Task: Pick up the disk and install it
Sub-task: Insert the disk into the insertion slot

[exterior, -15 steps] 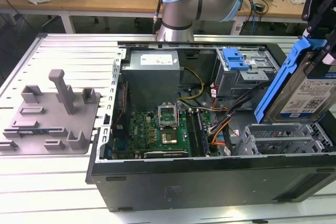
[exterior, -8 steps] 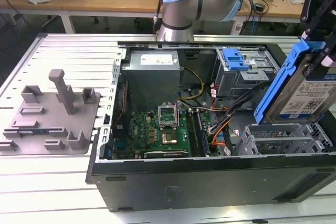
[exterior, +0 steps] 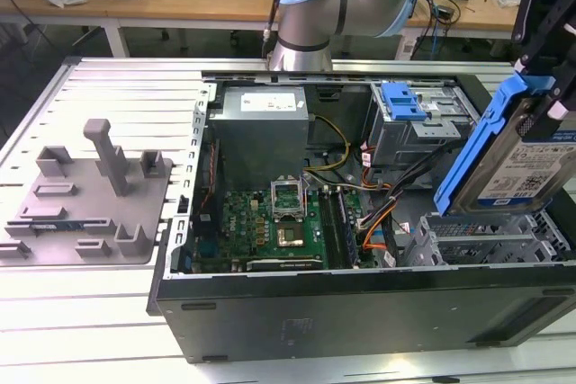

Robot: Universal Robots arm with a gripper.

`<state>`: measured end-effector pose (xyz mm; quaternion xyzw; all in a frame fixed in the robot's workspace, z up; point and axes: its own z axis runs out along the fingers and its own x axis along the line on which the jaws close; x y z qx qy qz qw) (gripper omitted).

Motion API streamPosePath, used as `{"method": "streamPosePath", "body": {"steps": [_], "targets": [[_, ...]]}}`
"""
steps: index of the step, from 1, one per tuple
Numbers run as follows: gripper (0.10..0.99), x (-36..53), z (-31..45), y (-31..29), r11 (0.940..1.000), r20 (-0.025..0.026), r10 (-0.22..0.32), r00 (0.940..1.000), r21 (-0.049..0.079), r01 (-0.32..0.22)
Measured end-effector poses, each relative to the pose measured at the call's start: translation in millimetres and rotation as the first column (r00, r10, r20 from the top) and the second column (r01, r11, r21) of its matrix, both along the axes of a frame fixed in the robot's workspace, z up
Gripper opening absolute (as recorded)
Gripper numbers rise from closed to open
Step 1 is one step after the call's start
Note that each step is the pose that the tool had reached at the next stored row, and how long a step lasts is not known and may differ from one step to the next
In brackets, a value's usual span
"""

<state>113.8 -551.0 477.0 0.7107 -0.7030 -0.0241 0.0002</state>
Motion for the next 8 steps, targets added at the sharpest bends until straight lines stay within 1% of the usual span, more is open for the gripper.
{"method": "streamPosePath", "body": {"steps": [8], "targets": [[0.369,1.2,-3.8,-0.2,1.0,0.0001,0.0,1.0,0.0,0.0]]}}
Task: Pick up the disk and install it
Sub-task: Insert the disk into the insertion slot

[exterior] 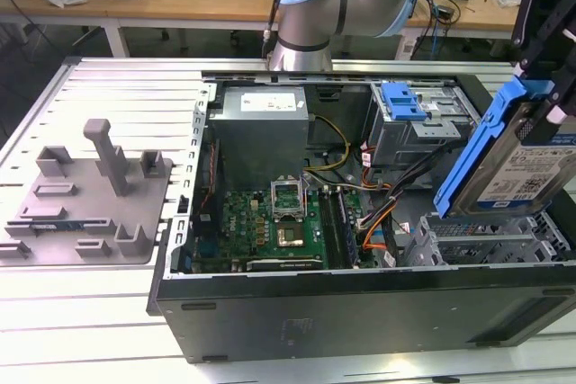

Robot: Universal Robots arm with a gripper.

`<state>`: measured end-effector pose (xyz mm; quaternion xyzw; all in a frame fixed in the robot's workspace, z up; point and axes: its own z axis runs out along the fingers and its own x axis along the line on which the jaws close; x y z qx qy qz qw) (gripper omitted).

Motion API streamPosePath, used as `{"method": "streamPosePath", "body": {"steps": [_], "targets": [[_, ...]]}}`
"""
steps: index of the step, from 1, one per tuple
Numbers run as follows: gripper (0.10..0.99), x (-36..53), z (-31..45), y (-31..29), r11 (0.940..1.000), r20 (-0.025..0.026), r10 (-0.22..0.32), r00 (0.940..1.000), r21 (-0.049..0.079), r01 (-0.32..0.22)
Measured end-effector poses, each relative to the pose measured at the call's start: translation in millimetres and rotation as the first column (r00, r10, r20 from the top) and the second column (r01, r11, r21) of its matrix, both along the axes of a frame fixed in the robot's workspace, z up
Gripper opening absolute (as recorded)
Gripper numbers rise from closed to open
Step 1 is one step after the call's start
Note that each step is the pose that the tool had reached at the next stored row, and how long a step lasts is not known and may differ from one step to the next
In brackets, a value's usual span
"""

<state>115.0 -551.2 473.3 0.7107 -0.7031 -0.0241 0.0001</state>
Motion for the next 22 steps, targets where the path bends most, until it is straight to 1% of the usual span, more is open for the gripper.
{"method": "streamPosePath", "body": {"steps": [3,10,12,13,22], "targets": [[0.369,0.0,-2.7,-0.6,1.0,-0.0001,0.0,1.0,0.0,0.0],[0.369,0.8,-5.7,-0.8,1.0,-0.0001,0.0,1.0,0.0,0.0],[0.369,1.4,-11.0,-0.8,1.0,-0.0001,0.0,1.0,0.0,0.0],[0.369,1.7,-12.5,-0.8,1.0,0.0,0.0,1.0,0.0,0.0],[0.369,2.6,-17.1,-1.2,1.0,0.0,0.0,1.0,0.0,0.0]]}}
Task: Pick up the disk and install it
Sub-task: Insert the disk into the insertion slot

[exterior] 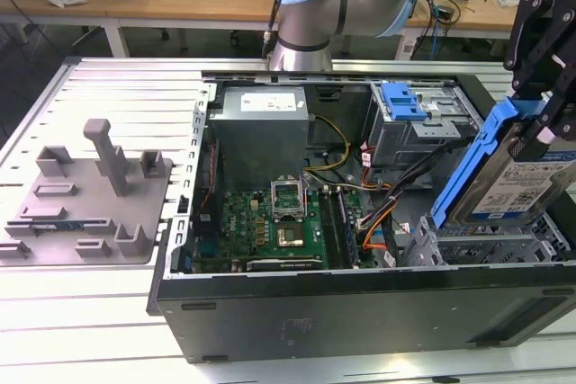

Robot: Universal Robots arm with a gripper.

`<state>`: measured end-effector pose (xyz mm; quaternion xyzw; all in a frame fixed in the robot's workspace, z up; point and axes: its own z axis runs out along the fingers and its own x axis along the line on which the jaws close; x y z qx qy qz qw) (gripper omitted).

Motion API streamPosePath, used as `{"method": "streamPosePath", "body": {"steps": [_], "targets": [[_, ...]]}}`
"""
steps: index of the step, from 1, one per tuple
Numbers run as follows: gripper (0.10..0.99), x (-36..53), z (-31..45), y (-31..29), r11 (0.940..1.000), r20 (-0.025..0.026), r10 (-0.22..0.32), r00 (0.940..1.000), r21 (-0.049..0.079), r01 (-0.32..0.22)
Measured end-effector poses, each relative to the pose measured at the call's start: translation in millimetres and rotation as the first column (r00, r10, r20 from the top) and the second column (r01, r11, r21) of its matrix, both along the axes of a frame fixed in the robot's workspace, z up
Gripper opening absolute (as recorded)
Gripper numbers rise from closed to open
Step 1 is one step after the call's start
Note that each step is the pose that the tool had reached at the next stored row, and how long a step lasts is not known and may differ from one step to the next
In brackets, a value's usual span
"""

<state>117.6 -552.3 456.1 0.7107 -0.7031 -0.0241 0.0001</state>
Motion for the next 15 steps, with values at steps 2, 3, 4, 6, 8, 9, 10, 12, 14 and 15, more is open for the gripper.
{"method": "streamPosePath", "body": {"steps": [2,3,4,6,8,9,10,12,14,15], "targets": [[0.369,0.0,-1.1,-0.1,1.0,0.0,0.0,1.0,0.0,0.0],[0.369,0.0,-1.6,-0.1,1.0,0.0,0.0,1.0,0.0,0.0],[0.369,0.0,-2.3,-0.1,1.0,0.0,0.0,1.0,0.0,0.0],[0.369,0.0,-3.3,-0.2,1.0,0.0,0.0,1.0,0.0,0.0],[0.369,0.0,-4.5,-0.4,1.0,0.0,0.0,1.0,0.0,0.0],[0.369,0.0,-5.0,-0.4,1.0,0.0,0.0,1.0,0.0,0.0],[0.369,0.0,-6.0,-0.4,1.0,0.0,0.0,1.0,0.0,0.0],[0.369,0.0,-7.3,-0.4,1.0,0.0,0.0,1.0,0.0,0.0],[0.369,0.0,-8.4,-0.4,1.0,0.0,0.0,1.0,0.0,0.0],[0.369,0.0,-9.0,-0.4,1.0,0.0,0.0,1.0,0.0,0.0]]}}
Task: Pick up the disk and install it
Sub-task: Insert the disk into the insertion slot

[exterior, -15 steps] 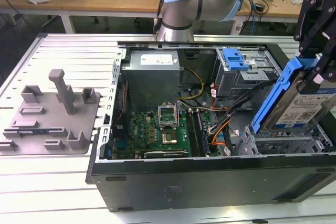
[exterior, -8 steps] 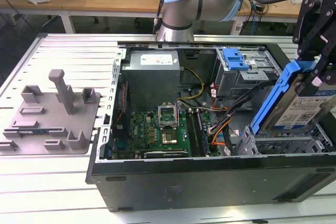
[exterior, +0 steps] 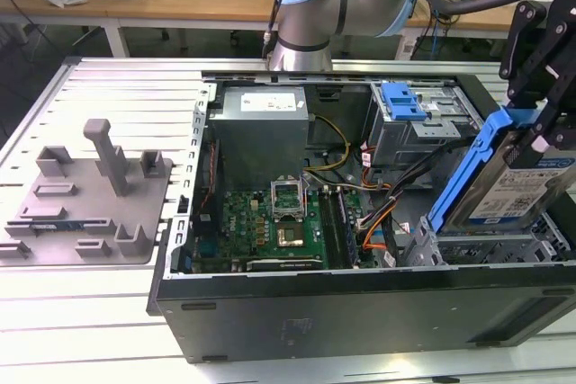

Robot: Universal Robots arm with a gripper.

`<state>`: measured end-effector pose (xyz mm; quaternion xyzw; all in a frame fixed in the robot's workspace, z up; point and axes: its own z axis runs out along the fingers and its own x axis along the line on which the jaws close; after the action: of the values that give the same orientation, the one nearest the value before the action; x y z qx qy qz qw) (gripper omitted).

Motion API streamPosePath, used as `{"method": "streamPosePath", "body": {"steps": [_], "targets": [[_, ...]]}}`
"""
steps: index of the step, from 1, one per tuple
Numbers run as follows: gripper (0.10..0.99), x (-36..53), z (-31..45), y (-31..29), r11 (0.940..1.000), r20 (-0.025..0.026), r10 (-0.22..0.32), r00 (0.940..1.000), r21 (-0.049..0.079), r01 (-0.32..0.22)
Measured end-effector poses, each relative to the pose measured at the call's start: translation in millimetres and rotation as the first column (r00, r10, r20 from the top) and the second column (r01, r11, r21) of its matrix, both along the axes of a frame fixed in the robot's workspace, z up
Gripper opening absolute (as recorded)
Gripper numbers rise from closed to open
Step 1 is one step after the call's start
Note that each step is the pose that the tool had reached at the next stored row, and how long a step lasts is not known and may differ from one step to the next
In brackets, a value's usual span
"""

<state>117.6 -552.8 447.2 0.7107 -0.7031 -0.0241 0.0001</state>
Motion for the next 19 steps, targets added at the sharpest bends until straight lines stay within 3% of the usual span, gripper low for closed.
{"method": "streamPosePath", "body": {"steps": [19], "targets": [[0.369,0.0,-17.1,0.0,1.0,-0.0001,0.0,1.0,0.0,0.0]]}}
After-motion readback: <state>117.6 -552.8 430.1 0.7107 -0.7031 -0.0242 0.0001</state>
